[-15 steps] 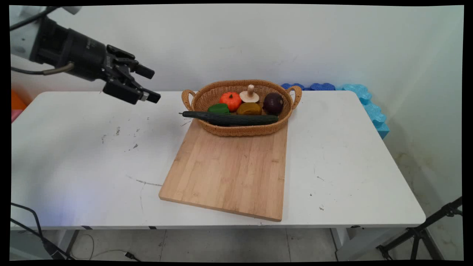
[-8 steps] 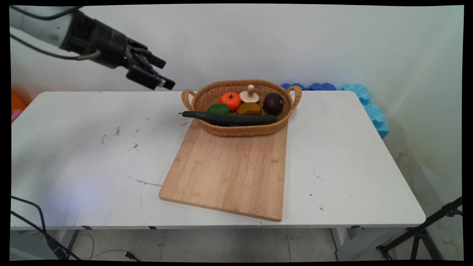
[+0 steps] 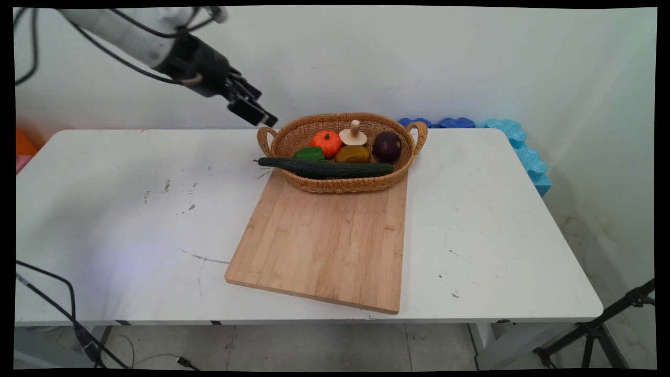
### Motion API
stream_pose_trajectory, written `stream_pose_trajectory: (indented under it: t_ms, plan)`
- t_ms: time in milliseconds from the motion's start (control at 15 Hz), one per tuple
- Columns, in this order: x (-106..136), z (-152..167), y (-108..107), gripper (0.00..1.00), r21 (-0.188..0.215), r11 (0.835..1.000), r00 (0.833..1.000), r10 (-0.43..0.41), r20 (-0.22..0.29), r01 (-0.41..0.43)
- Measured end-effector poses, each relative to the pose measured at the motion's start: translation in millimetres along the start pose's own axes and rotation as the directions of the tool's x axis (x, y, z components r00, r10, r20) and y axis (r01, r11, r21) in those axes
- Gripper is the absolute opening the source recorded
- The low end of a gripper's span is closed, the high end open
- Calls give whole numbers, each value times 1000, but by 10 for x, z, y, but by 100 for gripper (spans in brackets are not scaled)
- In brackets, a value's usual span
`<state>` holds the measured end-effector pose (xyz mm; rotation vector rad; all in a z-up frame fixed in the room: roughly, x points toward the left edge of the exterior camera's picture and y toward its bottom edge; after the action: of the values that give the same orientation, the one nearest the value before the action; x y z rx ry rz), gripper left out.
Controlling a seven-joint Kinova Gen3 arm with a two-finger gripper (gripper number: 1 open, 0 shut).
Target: Pick up the cucumber from the vegetable basket
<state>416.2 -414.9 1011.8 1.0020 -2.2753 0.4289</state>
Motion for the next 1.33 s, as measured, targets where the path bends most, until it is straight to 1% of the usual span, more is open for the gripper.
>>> stream_pose_trajectory:
  t_ms: [200,400,533,733,933,1067,1333]
  plan:
    - [110,262,-40,100,-12,1000,999,-3,40,4]
    - [196,512,-62,100,-37,999,996,-2,85,5]
    - [231,623,-66,100,-56,998,994,1,109,5]
    - [291,793,-90,100,-65,998,993,-1,117,8]
    - [414,1149,-78,100,-82,996,989,32,141,-20]
    - [452,1283,-75,100,-89,996,988,43,151,-30]
    - [514,1579,-35,100,-117,992,983,60,176,-39]
